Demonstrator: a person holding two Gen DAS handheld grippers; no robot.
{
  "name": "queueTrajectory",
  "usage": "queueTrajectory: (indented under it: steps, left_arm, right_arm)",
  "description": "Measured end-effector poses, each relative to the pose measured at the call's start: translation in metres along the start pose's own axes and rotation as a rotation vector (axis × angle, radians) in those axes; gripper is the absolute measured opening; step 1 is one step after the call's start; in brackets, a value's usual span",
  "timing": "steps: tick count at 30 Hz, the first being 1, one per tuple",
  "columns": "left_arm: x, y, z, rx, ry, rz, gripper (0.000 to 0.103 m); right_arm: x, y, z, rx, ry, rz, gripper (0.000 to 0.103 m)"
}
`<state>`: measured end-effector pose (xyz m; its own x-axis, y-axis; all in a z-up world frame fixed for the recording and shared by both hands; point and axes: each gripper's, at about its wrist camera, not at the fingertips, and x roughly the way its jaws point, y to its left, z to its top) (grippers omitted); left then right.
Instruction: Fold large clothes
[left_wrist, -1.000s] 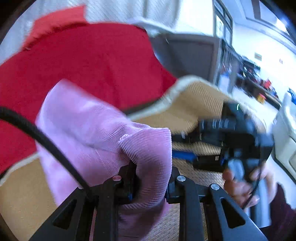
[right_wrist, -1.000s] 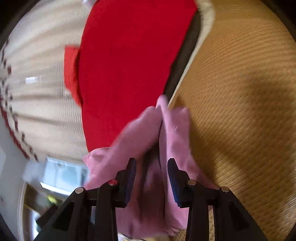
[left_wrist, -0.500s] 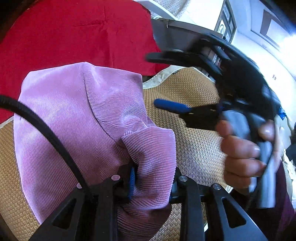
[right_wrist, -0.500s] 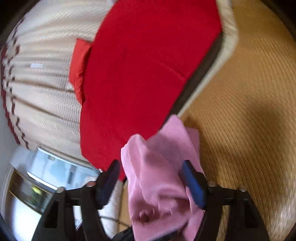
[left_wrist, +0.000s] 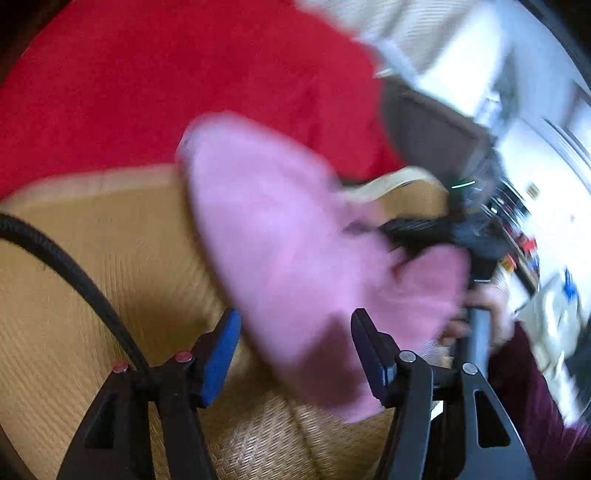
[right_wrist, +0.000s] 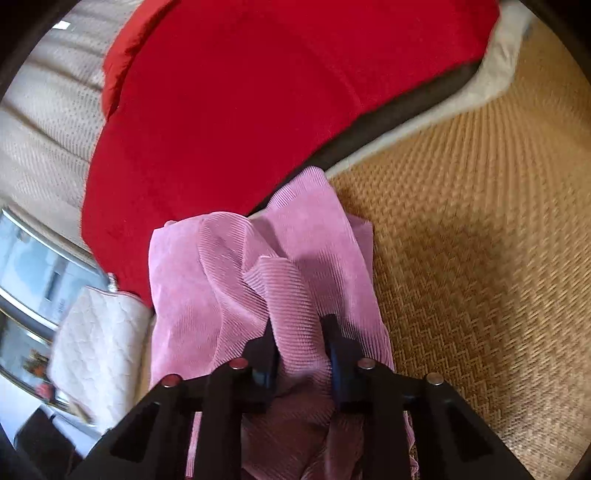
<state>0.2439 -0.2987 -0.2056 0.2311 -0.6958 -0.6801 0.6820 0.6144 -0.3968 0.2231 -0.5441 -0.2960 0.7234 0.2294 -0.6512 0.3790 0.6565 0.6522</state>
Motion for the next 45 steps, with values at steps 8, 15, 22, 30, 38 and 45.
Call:
queueTrajectory:
  steps: [8,15,22,30,38,45]
  left_arm:
    - [0.033,-0.038,0.006,0.109,0.018,0.098,0.073]
    - [0.058,-0.027,0.009,0.043,0.066,0.123,0.088]
    - [0.047,-0.018,0.003,0.011,0.074,0.131,0.088]
    - [0.054,-0.024,0.007,0.017,0.078,0.151,0.088]
    - [0.03,-0.009,0.013,-0.067,0.084,0.026,0.087]
    - [0.032,-0.016,-0.003,0.096,0.055,0.201,0.088]
  right_arm:
    - [0.021,0.018,-0.005,-0.152,-0.048,-0.234,0.009]
    - [0.014,-0.019,-0.002,0.044,-0.043,-0.065,0.014]
    - [-0.084,-0.027,-0.016,0.108,-0.21,0.008,0.024]
    - [-0.094,0.047,-0.067,-0.188,-0.076,0.061,0.024]
    - [-0.032,0.02,-0.075,-0.163,0.012,-0.169,0.003]
    - [-0.029,0.02,-0.066,-0.153,-0.03,-0.199,0.003]
